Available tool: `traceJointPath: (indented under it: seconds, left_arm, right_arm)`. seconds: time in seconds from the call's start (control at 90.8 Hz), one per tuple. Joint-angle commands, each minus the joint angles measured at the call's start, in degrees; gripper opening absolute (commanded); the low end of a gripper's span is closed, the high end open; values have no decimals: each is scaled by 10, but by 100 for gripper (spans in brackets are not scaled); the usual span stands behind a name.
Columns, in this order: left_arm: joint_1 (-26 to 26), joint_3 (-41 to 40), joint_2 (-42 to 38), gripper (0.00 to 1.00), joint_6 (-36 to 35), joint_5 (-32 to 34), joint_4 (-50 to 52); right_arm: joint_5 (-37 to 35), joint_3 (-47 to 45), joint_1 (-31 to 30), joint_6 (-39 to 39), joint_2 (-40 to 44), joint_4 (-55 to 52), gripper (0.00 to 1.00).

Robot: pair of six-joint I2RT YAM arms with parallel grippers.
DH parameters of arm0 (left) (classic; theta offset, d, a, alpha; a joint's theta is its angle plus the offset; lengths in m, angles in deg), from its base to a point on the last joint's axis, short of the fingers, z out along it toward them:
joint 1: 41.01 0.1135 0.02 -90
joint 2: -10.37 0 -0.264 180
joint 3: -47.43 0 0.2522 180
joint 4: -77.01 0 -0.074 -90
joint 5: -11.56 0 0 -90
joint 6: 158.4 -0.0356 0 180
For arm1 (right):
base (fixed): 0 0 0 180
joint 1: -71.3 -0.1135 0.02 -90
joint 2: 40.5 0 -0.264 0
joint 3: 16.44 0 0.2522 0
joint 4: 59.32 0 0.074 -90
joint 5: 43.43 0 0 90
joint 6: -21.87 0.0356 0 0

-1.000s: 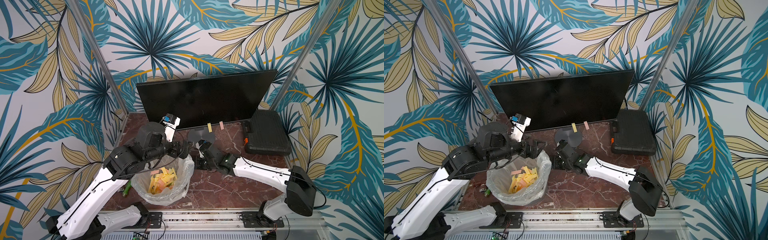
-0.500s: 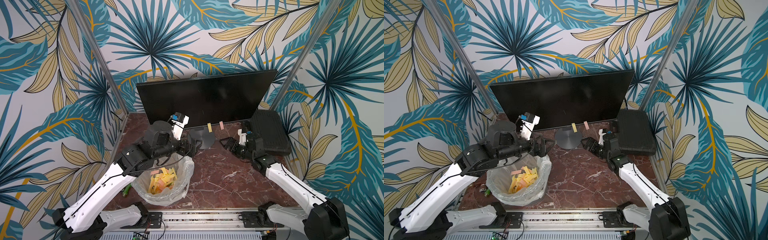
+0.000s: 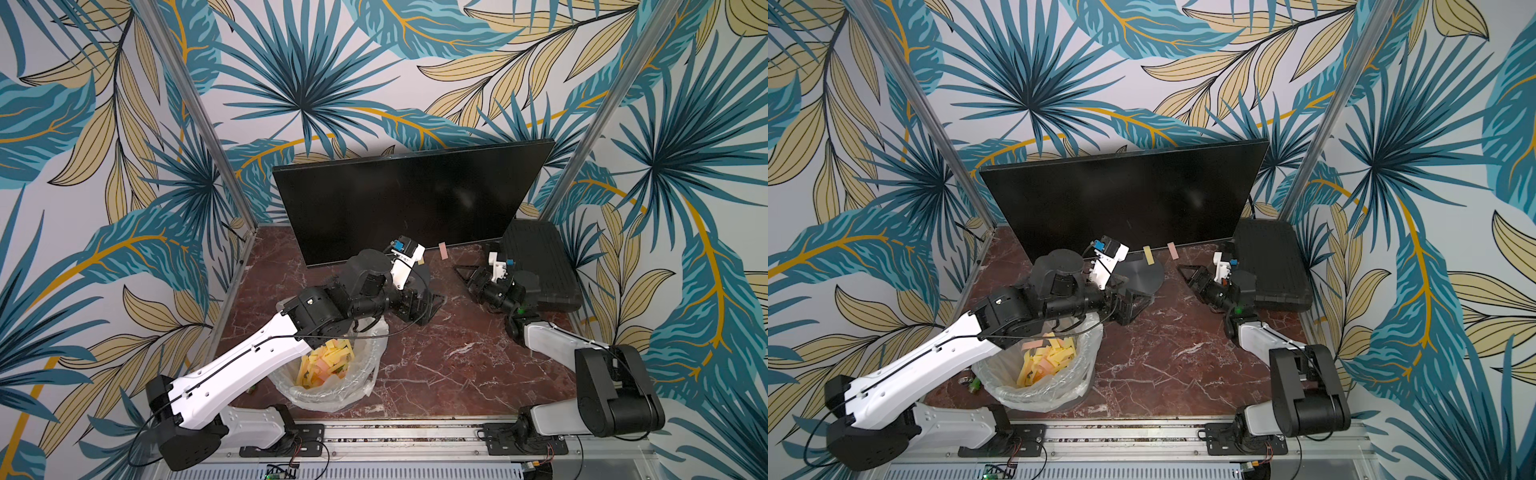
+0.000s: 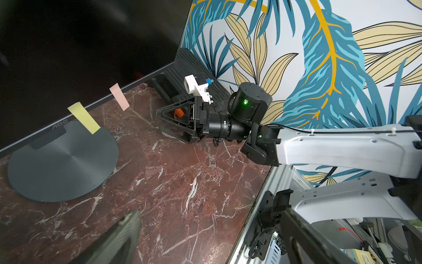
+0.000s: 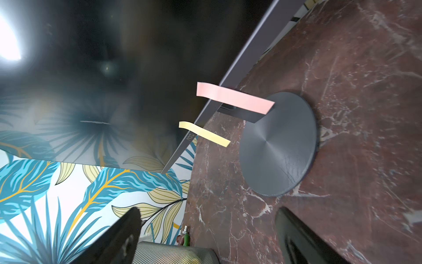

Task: Remove the sticky note from the monitor
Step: Tear off the sticky note from the monitor.

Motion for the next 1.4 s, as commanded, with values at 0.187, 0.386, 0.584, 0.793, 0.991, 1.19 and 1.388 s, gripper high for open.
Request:
traceJointPath:
  seconds: [0.187, 0.386, 0.584, 0.793, 0.991, 1.19, 1.388]
  left_arm:
    - [-3, -2, -4, 100, -1, -3, -33]
    - [-4, 1, -1, 100, 0, -5, -32]
    - [-3, 5, 2, 100, 1, -1, -25]
    - [-3, 18, 11, 100, -1, 1, -11]
    - [-3, 29, 19, 100, -5, 0, -5]
    - [-4, 34, 24, 100, -5, -4, -1]
    - [-3, 34, 24, 100, -4, -3, 1]
  right_arm:
    - [23, 7, 5, 21, -123, 226, 93]
    - [16, 34, 5, 40, -202, 315, 91]
    - [1, 66, 3, 42, -258, 340, 91]
    - [-8, 107, 0, 40, -294, 340, 91]
    - [-8, 140, -8, 42, -321, 340, 91]
    - [1, 158, -11, 43, -332, 340, 91]
    - [13, 170, -11, 46, -332, 340, 88]
